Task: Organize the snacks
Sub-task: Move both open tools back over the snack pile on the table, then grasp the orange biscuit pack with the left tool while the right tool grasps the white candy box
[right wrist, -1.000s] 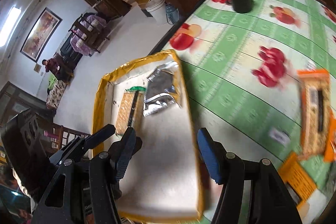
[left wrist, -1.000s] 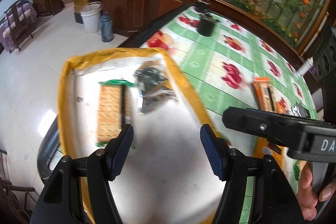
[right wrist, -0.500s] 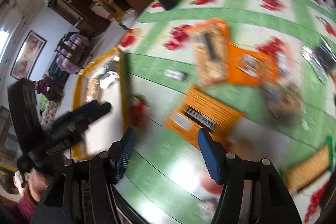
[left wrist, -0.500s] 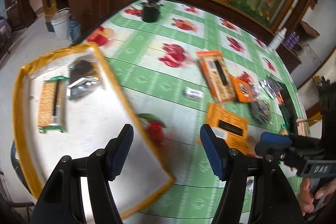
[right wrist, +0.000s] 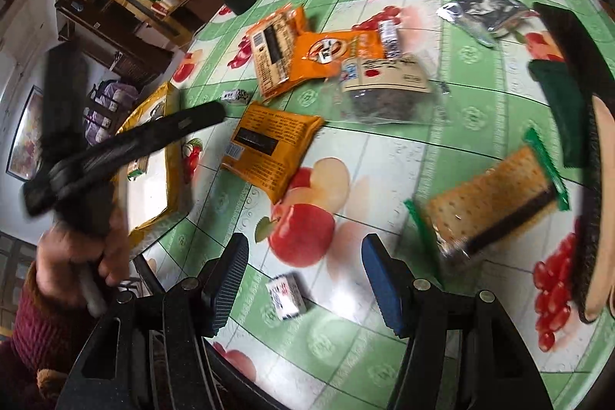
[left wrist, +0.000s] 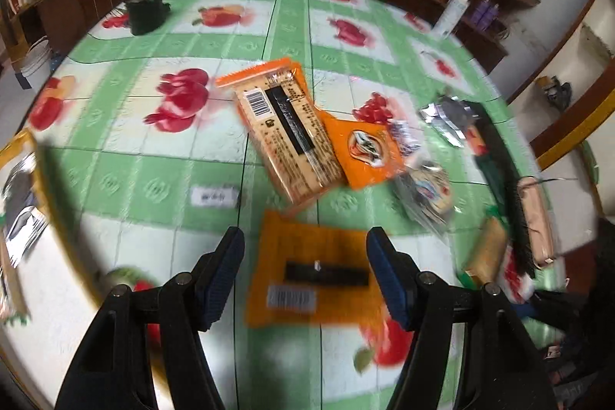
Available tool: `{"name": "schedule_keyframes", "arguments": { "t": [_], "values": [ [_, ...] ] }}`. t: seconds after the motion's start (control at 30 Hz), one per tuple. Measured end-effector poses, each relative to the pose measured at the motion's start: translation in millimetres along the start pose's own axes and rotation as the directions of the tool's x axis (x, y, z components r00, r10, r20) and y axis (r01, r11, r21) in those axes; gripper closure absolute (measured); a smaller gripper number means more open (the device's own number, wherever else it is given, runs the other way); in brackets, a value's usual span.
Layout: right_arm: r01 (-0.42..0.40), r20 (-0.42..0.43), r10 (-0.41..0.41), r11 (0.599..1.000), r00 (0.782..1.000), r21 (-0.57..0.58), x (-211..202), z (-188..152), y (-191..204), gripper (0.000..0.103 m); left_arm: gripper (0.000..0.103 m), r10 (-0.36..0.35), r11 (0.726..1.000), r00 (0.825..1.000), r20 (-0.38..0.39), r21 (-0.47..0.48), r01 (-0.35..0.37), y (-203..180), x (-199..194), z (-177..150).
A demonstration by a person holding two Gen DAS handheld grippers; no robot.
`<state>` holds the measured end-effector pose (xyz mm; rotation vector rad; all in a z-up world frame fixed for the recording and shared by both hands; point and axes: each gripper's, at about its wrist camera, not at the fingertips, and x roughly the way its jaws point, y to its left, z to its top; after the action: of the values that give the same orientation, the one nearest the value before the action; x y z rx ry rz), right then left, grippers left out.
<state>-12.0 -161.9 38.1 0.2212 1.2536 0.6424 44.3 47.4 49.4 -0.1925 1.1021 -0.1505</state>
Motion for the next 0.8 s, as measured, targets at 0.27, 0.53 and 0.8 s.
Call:
{"name": "schedule_keyframes", "arguments": {
  "t": [0.27, 0.53, 0.8],
  "values": [
    [0.015, 0.017, -0.015, 0.998, 1.0, 0.055, -14.3, -15.9, -23.5, 0.037, 0.028, -0.056, 0.998, 0.994, -0.096, -0.013, 0.056, -13.6, 23.1, -8.0],
    [0.003, 0.022, -0.005, 0.997, 1.0, 0.077, -15.6, -15.9, -28.3, 0.037, 0.013, 0.098, 0.987, 0.985, -0.14, 0.14, -0.078, -45.5, 35.8, -28.3],
    [0.003, 0.008, -0.003, 0.999, 1.0, 0.054, -7.3, -15.5, -23.0, 0.037, 0.028, 0.165, 0.974, 0.985, -0.041, 0.163, -0.156, -43.7, 29.4, -42.0]
  ]
}}
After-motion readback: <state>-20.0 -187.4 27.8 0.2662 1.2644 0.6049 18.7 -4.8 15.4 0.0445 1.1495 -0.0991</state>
